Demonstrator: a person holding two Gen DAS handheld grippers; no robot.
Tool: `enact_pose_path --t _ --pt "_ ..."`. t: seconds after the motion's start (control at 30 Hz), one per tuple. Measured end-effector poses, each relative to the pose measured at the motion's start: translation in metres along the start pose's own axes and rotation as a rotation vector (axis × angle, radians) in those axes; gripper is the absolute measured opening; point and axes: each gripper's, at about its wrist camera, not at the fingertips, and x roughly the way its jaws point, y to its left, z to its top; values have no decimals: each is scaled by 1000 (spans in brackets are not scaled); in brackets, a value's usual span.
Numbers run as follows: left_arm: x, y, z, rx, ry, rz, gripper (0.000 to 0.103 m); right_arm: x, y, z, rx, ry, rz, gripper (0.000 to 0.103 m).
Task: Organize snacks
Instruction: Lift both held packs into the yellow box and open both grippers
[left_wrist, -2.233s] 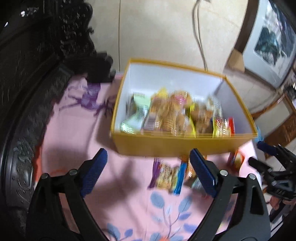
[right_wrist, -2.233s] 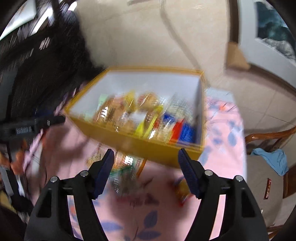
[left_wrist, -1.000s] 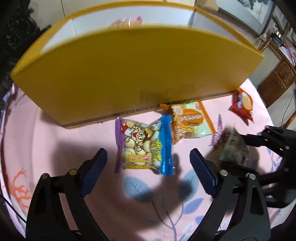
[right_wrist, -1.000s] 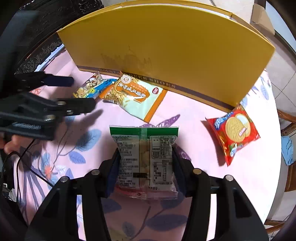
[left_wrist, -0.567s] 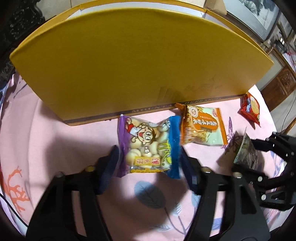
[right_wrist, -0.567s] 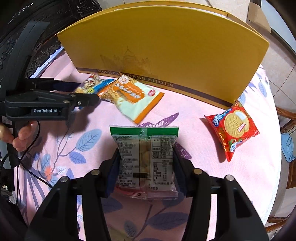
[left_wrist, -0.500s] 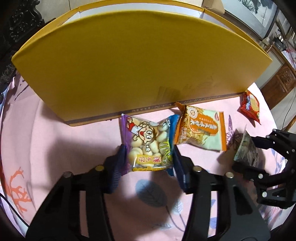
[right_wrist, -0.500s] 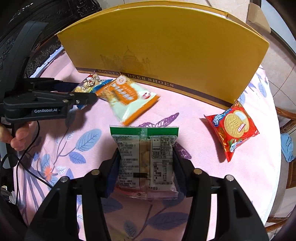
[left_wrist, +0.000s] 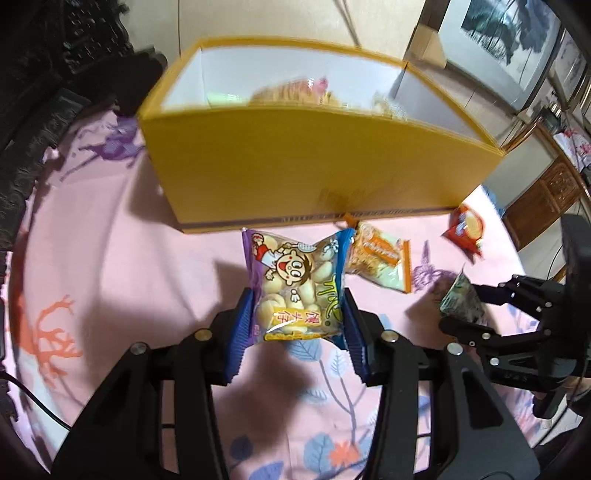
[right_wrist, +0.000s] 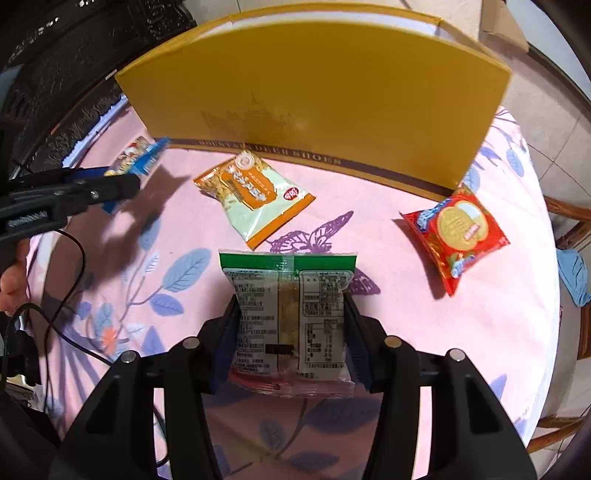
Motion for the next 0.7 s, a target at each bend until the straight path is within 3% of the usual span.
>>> enact_pose_path --t 0.23,0.6,0.7 --pt "-58 -7 22 -8 -126 15 47 -55 5 23 -31 -141 -26 53" --pt "-101 -18 118 -25 -308 28 47 -141 -19 135 42 -518 -63 53" --pt "-97 -24 146 -30 -334 32 47 -143 -25 157 73 -554 -72 53"
